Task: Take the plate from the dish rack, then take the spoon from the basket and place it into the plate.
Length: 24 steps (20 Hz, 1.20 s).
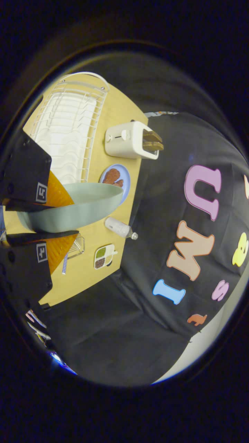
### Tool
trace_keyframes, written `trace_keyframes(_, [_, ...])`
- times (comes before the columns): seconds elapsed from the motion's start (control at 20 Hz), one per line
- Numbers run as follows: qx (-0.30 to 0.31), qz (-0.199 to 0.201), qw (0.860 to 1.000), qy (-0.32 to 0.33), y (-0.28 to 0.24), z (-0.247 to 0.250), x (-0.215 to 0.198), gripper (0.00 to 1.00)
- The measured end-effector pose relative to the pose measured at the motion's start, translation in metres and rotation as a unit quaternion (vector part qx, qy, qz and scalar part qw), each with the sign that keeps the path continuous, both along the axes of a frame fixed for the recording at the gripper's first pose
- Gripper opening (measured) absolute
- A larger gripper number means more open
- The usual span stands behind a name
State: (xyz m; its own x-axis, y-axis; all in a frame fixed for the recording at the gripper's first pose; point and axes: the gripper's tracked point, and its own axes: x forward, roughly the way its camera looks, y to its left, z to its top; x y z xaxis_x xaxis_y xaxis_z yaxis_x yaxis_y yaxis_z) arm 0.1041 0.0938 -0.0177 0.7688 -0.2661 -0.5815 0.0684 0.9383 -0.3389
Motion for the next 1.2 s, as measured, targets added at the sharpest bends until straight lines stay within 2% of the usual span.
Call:
trace_keyframes(0.25, [0.100, -0.043, 0.990, -0.093, -0.033, 0.046, -0.012, 0.28])
trace_keyframes(0.5, [0.152, -0.115, 0.972, -0.137, -0.093, 0.053, -0.031, 0.28])
trace_keyframes(0.75, [0.226, -0.187, 0.944, -0.153, -0.145, 0.026, -0.052, 0.27])
trace_keyframes(0.9, [0.250, -0.246, 0.925, -0.142, -0.182, -0.008, -0.080, 0.27])
trace_keyframes(1.2, [0.300, -0.316, 0.893, -0.115, -0.226, -0.072, -0.107, 0.27])
